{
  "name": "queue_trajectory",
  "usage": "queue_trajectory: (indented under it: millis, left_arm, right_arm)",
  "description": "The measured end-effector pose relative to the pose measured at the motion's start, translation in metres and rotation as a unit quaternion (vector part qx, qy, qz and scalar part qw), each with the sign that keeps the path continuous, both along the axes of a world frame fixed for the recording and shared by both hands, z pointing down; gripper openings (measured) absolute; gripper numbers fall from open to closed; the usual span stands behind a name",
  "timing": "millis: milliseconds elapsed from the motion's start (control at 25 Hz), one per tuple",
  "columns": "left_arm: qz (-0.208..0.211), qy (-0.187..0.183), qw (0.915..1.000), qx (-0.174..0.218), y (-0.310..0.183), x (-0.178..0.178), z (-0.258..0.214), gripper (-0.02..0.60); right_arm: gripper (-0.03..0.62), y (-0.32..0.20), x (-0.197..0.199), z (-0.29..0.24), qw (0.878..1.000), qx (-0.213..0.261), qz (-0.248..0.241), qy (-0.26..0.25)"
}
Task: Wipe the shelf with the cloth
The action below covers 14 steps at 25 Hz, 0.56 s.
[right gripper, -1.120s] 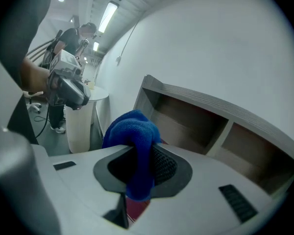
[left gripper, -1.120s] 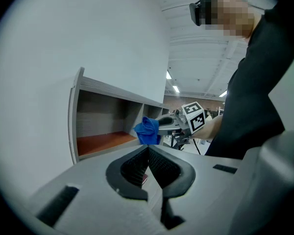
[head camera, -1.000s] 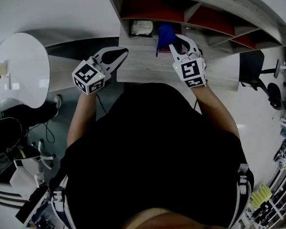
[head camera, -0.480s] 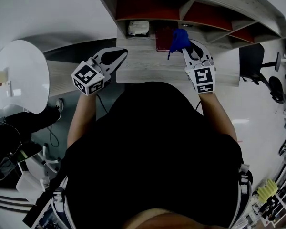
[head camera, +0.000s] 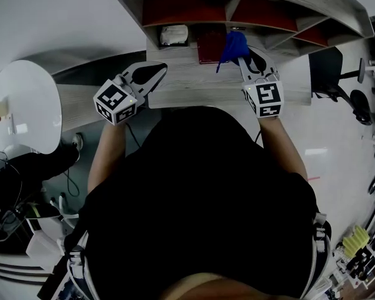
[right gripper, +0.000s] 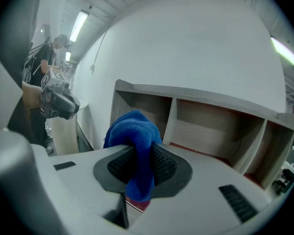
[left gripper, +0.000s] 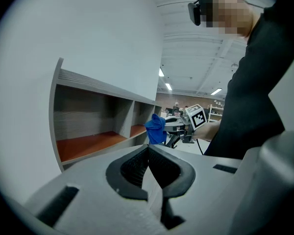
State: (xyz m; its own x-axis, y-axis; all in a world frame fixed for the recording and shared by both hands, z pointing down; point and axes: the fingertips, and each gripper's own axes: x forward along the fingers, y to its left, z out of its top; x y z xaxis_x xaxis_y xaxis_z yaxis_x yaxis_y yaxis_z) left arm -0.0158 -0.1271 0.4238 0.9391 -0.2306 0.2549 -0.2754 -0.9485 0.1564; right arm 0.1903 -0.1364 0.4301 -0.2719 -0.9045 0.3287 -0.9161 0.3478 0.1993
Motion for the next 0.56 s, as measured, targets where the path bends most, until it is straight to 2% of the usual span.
queue_trajectory:
  millis: [560]
  left_arm:
    - [0.016, 0.007, 0.9998, 0.004, 0.0087, 0.0106, -0.0098, 0.014]
  right_arm:
    - [0.064, 0.011, 0.0077, 0.0009, 0.999, -0.019, 0.013, -0.038]
